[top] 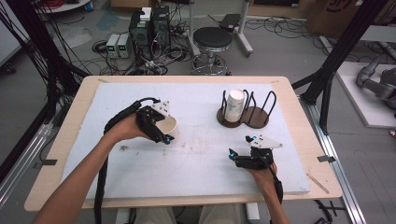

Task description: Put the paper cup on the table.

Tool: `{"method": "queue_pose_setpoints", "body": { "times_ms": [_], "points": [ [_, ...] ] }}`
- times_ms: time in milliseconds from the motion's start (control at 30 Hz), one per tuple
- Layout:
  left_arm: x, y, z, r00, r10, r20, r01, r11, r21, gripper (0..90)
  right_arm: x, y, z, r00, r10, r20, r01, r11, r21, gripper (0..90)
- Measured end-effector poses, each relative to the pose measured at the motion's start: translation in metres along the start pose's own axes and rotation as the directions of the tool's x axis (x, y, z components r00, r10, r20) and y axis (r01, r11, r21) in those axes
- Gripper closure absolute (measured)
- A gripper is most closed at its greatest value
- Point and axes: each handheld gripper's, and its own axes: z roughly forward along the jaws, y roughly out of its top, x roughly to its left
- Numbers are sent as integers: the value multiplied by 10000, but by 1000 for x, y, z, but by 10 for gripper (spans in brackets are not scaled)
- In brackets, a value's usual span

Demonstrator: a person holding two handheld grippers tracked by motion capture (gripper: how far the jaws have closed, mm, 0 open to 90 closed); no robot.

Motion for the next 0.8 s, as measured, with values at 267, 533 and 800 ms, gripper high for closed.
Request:
{"method": "queue_pose_setpoints", "body": {
  "times_ms": [267,533,800],
  "points": [
    [4,1,22,10000,-85,-28,87,9981,610,299,-1,0,1,10000,-49,-29,49,10000,20,156],
    [8,3,40,9998,-116,-130,133,9910,1329,300,-1,1,1,10000,-47,-52,48,9999,113,157],
    [6,7,53,9997,115,-195,-79,9847,1743,299,-1,1,2,9999,-49,-101,50,9999,131,157]
  ]
}}
